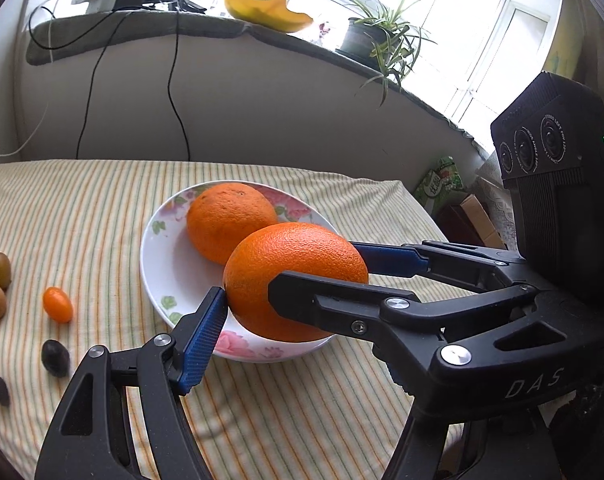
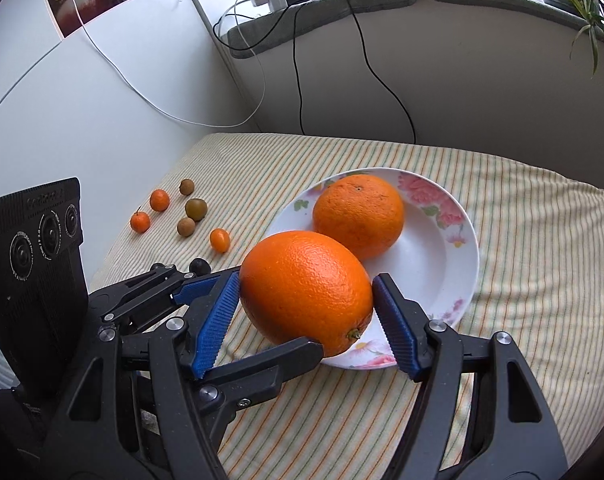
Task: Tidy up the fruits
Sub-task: 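Carry the orange with the right gripper onto the plate beside the first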
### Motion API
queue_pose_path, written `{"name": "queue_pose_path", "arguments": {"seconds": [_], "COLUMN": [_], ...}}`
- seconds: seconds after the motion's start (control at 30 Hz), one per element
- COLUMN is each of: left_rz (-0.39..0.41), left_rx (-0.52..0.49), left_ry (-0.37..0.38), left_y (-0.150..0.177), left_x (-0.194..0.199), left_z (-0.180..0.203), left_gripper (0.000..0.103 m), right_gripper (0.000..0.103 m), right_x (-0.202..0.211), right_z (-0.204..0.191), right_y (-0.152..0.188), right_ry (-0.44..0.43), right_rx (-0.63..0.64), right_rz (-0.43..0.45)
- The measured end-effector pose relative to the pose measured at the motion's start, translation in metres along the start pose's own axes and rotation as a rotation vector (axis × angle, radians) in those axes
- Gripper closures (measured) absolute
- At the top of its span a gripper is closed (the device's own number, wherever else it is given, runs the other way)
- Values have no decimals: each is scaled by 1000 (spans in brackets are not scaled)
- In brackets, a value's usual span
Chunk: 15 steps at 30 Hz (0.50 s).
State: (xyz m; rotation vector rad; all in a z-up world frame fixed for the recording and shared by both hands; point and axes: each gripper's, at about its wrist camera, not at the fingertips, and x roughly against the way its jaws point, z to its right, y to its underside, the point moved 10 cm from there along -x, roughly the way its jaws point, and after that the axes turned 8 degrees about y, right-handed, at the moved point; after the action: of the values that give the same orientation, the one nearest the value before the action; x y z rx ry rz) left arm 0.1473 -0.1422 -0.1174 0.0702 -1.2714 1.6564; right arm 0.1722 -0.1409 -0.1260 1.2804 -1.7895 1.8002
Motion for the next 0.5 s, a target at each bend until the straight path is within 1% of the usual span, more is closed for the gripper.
{"name": "queue_pose_path", "arguments": {"seconds": [0.5], "left_rz": [-50], "left_rx": [-8], "left_ry": [25], "left_y": [0], "left_x": [-35], "left_z": [8], "left_gripper": [32], "right_gripper": [31], "right_x": [-2], "right_z": [39], "right_y": [4], "right_ry": [27], "right_rx": [-52], "right_rz": [-12]}}
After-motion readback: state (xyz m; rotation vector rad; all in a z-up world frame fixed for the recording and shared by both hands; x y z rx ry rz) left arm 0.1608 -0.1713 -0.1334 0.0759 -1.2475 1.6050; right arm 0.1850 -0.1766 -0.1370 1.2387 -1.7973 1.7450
